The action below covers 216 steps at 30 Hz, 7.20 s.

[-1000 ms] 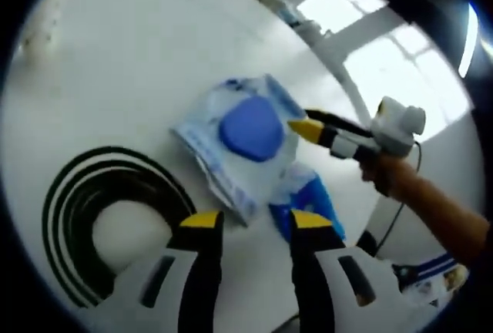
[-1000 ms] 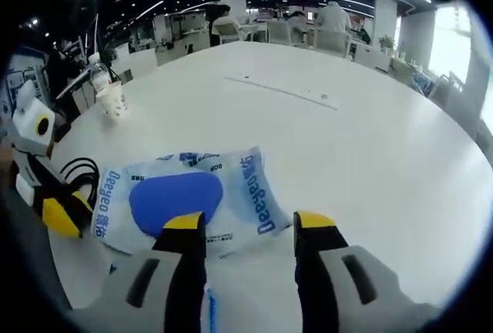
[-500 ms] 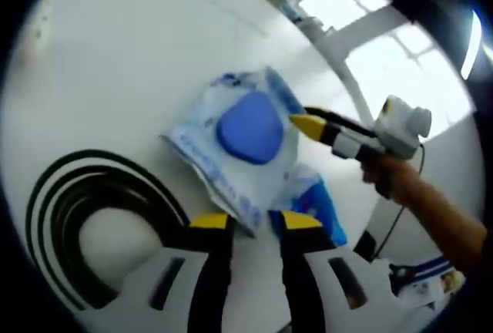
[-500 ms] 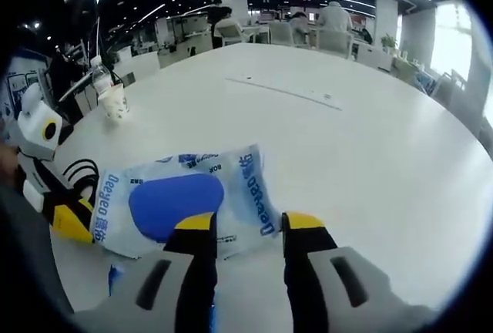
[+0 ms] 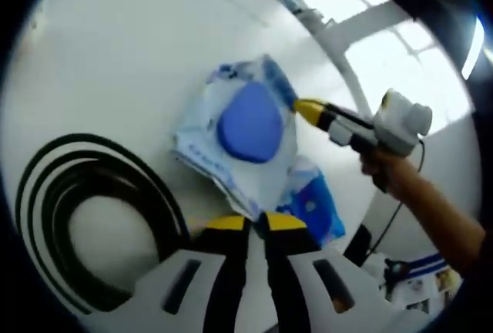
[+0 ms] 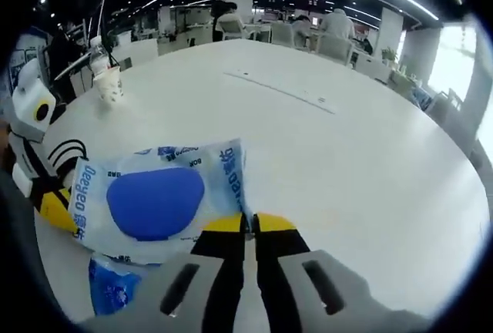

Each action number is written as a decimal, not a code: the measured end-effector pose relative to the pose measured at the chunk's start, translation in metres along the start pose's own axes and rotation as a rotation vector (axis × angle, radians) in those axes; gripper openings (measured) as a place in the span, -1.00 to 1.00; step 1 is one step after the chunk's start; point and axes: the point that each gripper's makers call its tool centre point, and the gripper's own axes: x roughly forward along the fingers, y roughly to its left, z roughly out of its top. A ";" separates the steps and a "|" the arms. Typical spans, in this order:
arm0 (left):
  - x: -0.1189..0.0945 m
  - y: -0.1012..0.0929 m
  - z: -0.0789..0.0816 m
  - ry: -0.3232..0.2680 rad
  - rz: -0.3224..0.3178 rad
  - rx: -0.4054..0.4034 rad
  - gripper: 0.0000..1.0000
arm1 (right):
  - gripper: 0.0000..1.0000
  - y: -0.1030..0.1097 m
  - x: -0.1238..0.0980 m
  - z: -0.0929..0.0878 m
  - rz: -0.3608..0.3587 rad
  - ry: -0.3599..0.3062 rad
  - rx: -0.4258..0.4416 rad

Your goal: Arrange the tabletop items into an orderly group along one side of the table until the central work area is clear of visible clutter.

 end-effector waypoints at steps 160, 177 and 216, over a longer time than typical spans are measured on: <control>-0.111 0.165 0.138 -0.423 0.238 -0.125 -0.97 | -0.98 0.138 0.022 0.047 0.085 -0.067 0.233; -0.116 0.162 0.137 -0.423 0.236 -0.102 -0.81 | -0.92 0.135 0.023 0.042 0.063 -0.051 0.224; -0.154 0.119 0.102 -0.381 0.235 0.348 -0.12 | 0.05 0.157 -0.016 0.061 0.076 -0.128 0.126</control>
